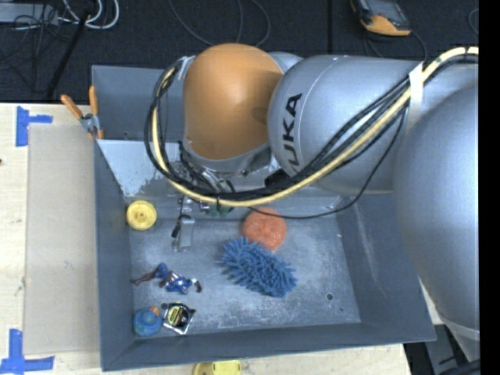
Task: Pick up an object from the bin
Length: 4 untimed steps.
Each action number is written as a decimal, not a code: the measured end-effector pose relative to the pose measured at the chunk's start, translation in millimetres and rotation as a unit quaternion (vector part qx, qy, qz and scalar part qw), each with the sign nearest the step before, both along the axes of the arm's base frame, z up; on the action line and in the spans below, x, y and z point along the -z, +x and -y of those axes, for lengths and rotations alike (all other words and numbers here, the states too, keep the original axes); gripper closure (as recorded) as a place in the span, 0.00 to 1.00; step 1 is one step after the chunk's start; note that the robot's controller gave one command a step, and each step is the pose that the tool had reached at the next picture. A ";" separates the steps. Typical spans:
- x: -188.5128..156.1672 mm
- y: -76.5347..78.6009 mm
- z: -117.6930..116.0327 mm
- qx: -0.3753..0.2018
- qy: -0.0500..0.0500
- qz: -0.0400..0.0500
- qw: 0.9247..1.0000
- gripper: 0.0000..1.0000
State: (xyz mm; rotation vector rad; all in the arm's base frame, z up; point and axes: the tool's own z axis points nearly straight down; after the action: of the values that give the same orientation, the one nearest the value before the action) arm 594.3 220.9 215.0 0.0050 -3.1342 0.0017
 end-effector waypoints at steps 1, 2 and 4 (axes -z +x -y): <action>-5.2 1.4 1.2 0.002 0.001 0.004 1.000 0.00; 44.8 -27.8 2.6 -0.036 0.001 0.005 0.999 0.00; 134.2 -48.3 12.8 -0.063 0.000 0.002 0.998 0.00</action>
Offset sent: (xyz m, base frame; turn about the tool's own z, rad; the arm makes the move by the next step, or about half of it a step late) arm -0.0656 -0.0027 -0.1079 -0.1665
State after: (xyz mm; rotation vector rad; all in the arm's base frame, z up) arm 545.9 208.1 80.8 0.2016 -3.1319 0.0012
